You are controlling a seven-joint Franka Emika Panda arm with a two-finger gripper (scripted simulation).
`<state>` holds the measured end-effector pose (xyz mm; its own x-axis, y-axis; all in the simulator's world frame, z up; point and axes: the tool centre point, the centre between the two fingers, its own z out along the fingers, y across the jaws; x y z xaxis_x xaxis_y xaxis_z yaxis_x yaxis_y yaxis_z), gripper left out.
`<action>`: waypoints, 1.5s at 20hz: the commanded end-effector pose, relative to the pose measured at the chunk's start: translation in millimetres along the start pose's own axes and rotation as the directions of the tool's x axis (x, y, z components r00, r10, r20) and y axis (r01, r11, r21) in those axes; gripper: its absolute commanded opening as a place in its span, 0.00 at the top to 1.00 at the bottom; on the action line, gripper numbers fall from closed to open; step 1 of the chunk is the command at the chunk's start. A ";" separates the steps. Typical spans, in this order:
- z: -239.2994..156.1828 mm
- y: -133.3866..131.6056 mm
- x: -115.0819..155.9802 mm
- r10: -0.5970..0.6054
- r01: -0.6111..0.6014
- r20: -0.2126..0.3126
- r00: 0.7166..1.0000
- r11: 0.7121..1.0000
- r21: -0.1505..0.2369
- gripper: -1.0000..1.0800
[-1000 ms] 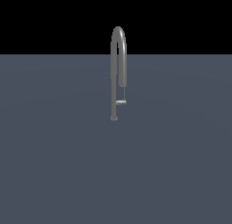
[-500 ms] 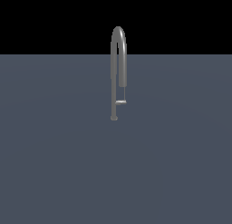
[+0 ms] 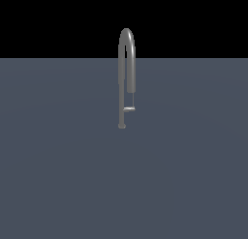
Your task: Turn on the faucet by rotating a designated handle.
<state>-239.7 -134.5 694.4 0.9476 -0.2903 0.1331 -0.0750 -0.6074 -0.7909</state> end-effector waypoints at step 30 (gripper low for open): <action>156.4 211.7 241.8 0.558 -0.772 0.586 0.588 0.604 0.198 1.00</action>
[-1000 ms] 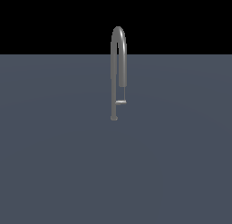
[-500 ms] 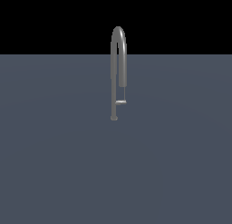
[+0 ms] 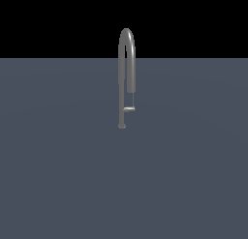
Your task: Turn on the faucet by rotating a designated handle.
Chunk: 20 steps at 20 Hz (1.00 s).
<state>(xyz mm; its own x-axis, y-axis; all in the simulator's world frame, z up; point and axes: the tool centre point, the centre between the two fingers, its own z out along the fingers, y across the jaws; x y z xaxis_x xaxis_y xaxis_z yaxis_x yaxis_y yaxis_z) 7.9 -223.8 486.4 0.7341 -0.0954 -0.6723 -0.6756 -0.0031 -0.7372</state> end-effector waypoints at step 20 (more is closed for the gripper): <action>178.5 137.9 262.5 0.663 -0.646 0.085 0.743 0.745 -0.166 1.00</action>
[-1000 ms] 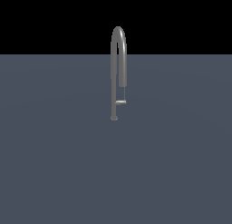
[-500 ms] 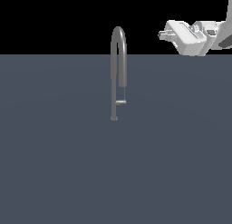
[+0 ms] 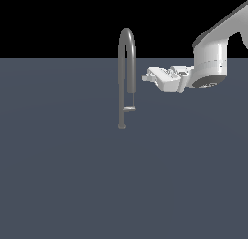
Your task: Turn on the faucet by rotating a designated handle.
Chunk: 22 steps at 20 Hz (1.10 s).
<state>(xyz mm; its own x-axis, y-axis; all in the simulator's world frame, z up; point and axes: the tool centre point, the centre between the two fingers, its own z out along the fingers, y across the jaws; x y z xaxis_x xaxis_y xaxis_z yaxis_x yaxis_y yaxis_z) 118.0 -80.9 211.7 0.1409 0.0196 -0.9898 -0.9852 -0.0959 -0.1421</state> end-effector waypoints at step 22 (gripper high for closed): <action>49.2 8.7 65.3 0.151 -0.151 -0.012 0.989 0.985 -0.082 1.00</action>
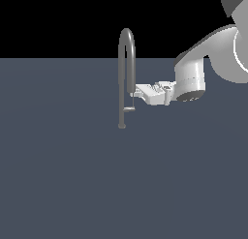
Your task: Turn on the faucet by rotating a designated handle.
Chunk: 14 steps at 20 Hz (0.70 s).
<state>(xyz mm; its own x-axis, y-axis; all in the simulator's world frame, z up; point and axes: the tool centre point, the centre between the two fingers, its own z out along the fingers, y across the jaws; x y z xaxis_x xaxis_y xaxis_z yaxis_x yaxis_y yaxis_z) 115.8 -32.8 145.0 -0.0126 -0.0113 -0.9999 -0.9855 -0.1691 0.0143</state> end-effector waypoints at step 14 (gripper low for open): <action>4.0 11.1 -5.1 -0.014 0.014 0.009 1.000 1.000 -0.026 1.00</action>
<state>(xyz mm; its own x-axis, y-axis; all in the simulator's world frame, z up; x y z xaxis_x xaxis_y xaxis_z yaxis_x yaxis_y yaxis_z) 106.2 -30.0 149.5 -0.0005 0.0000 -1.0000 -0.9807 -0.1956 0.0005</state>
